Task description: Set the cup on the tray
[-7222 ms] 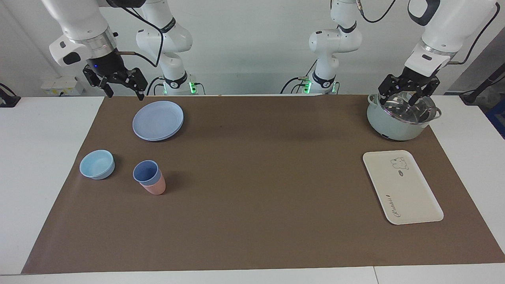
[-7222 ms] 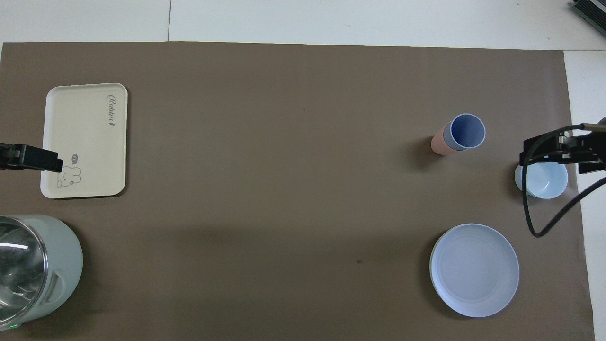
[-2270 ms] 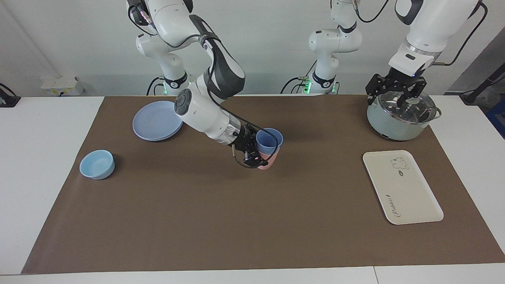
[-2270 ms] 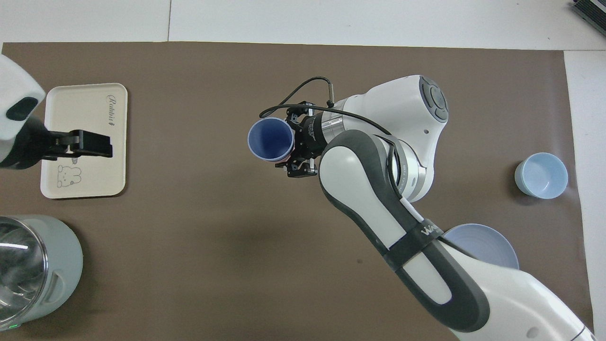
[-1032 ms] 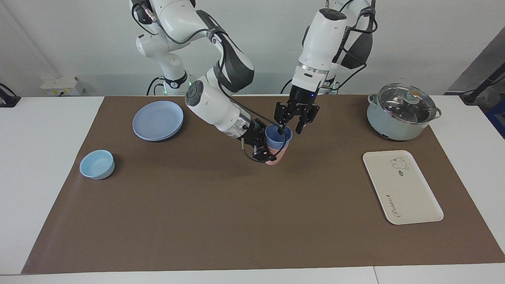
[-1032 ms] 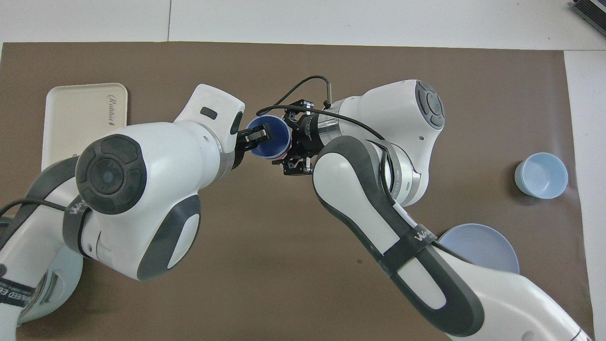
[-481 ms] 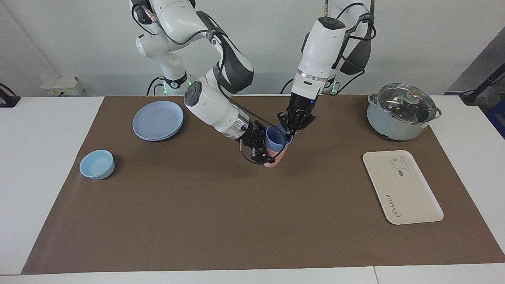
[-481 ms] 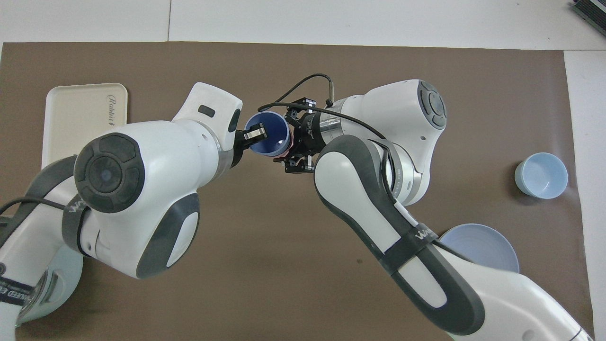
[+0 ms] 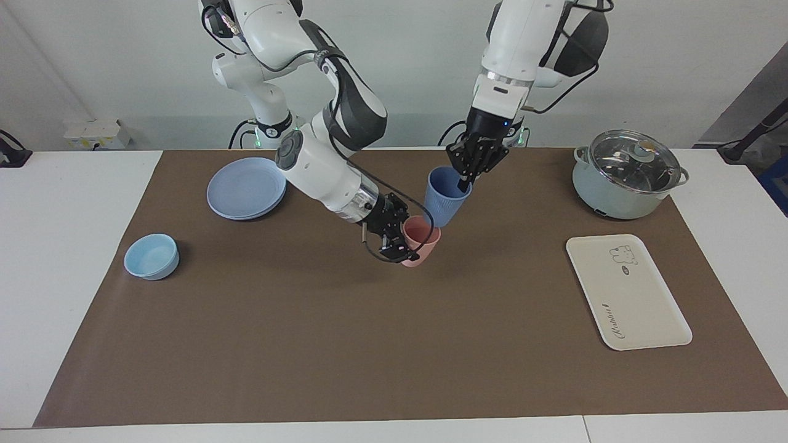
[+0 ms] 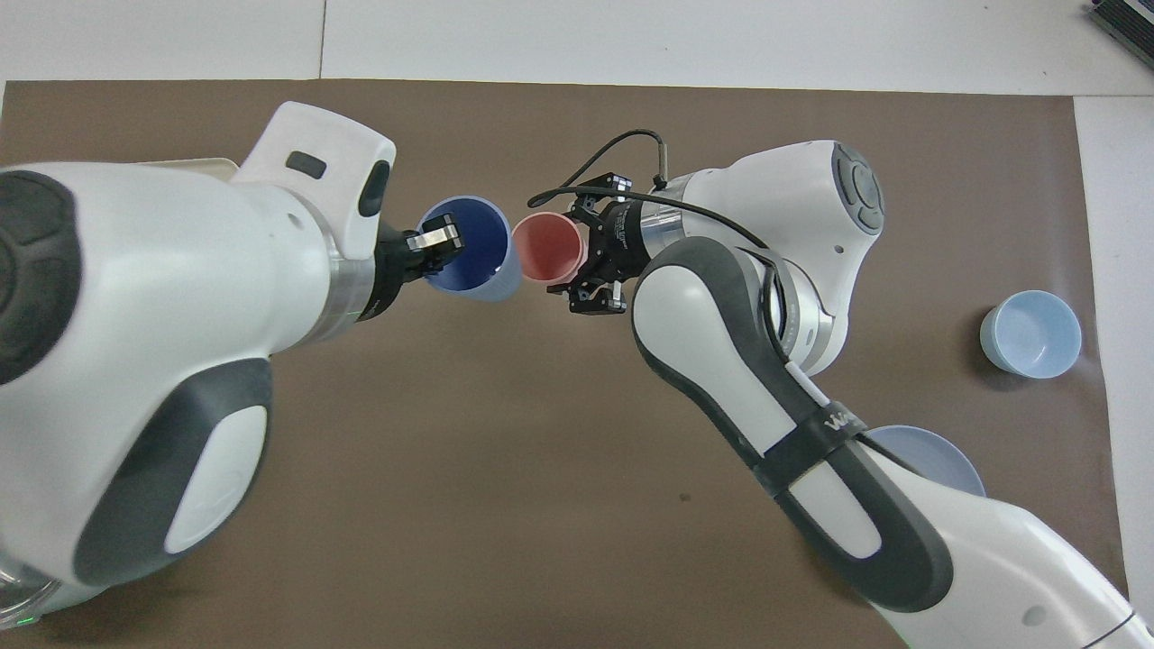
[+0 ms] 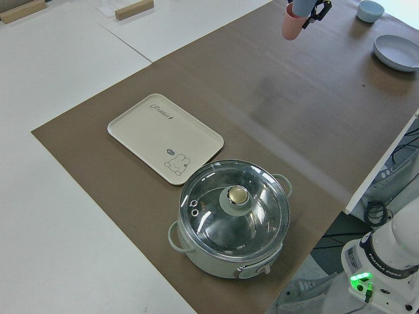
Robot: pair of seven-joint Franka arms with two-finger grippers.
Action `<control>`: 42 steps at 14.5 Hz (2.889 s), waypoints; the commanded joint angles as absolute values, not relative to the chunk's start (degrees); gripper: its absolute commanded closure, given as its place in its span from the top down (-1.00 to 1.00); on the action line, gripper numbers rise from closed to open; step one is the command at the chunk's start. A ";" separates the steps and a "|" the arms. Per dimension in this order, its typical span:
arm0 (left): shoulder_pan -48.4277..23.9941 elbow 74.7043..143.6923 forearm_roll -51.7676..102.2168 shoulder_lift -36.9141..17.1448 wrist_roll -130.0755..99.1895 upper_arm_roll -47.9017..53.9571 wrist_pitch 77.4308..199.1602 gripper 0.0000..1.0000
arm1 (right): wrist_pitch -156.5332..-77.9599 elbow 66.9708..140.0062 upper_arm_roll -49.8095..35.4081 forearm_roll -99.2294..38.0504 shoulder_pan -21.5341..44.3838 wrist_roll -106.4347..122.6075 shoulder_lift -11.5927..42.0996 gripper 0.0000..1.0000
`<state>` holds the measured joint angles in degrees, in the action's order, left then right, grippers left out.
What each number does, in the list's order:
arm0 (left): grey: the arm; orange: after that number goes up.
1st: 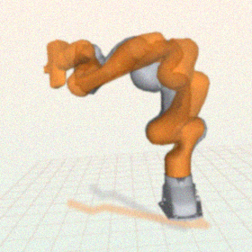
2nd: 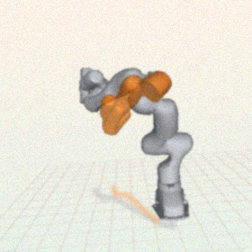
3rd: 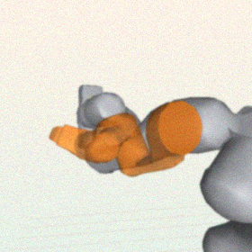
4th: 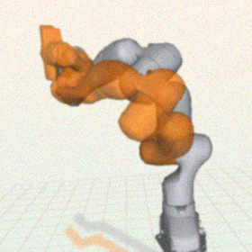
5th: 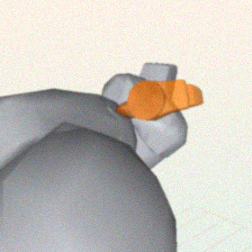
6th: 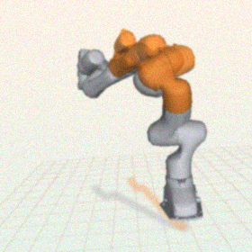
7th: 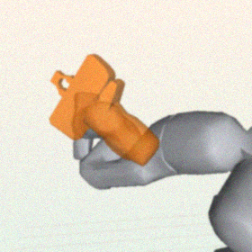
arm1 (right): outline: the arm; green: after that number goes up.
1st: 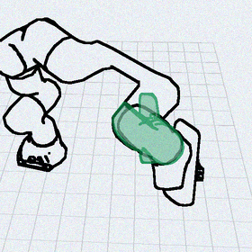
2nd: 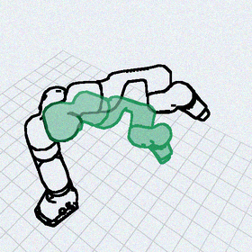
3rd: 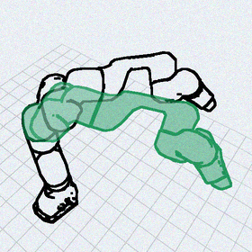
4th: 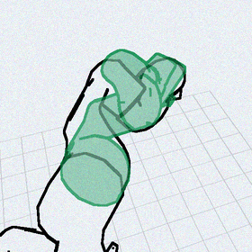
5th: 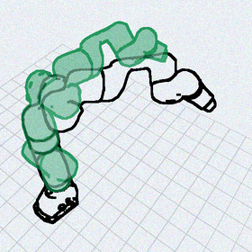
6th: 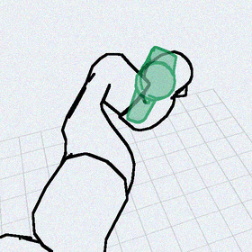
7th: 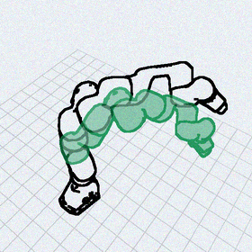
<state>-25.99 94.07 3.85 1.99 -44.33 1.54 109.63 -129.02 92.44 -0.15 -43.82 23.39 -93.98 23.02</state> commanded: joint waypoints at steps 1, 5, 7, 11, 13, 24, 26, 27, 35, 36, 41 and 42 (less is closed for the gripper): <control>-20.77 91.06 4.22 2.90 -35.99 1.23 101.62 -1.00 | -128.50 97.72 -0.62 -44.38 18.04 -89.49 20.13 -1.00; -5.94 98.76 7.72 5.00 -16.41 1.23 108.59 -1.00 | -126.84 106.24 -0.62 -53.42 8.90 -75.01 17.14 -1.00; 0.06 101.77 8.35 4.40 -7.52 1.05 112.57 -1.00 | -123.59 107.84 -0.44 -53.96 3.63 -71.55 16.96 -1.00; 10.78 105.88 10.62 -1.22 7.70 1.05 120.29 -1.00 | -120.86 109.07 -0.44 -53.96 -7.53 -70.67 18.10 -1.00; 15.18 113.08 15.70 -2.71 16.82 1.05 128.63 -1.00 | -119.02 108.99 -0.44 -53.88 -11.41 -65.08 19.68 -1.00; 16.70 120.77 24.78 -8.88 29.53 1.05 142.65 1.00 | -116.02 110.65 -0.18 -52.39 -16.08 -60.64 18.20 1.00; 16.35 117.53 24.61 -8.18 29.18 1.05 141.16 1.00 | -115.93 110.65 -0.09 -49.59 -16.35 -60.47 17.58 1.00; 16.17 116.03 24.26 -7.39 28.83 1.14 138.54 1.00 | -115.84 110.65 -0.09 -47.22 -16.35 -60.38 16.80 1.00; 7.67 106.70 2.65 -1.86 18.91 1.49 118.32 1.00 | -115.41 109.60 -0.70 -32.01 -14.77 -51.64 11.69 1.00; 5.91 106.70 1.85 -1.06 16.55 1.49 116.47 1.00 | -115.40 109.60 -0.70 -30.86 -14.68 -46.72 10.82 1.00; 0.70 103.99 0.62 3.25 9.84 1.84 108.14 1.00 | -115.49 109.69 -0.79 -23.06 -9.96 -38.76 8.27 1.00; 0.70 100.93 0.62 3.25 9.84 1.93 103.84 1.00 | -115.31 109.86 -0.79 -20.42 -8.89 -38.76 6.96 1.00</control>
